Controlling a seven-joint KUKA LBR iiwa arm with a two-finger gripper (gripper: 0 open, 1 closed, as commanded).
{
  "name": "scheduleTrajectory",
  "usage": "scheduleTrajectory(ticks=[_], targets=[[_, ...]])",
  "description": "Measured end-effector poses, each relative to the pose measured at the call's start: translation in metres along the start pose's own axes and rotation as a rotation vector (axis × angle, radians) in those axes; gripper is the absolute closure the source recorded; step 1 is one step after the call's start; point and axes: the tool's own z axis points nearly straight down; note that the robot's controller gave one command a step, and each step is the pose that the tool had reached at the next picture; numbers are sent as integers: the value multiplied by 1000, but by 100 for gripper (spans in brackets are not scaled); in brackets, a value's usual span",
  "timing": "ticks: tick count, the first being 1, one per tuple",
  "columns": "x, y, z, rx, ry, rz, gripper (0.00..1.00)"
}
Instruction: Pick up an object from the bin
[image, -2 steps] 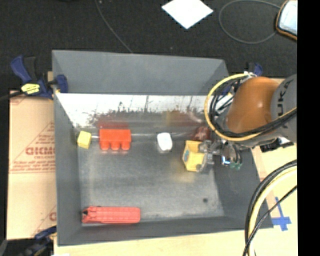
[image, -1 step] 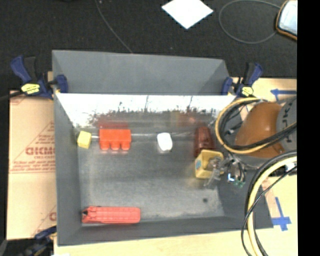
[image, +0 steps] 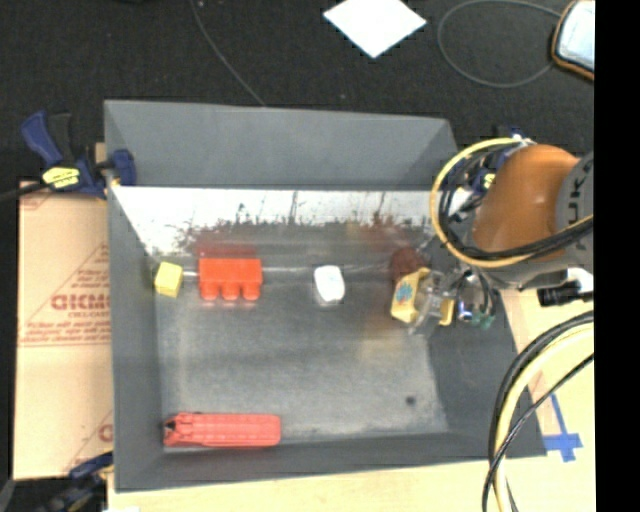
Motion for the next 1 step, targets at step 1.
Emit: scheduleTrajectory(ticks=[1], targets=[[36,-30,47,-3,2,27,100]])
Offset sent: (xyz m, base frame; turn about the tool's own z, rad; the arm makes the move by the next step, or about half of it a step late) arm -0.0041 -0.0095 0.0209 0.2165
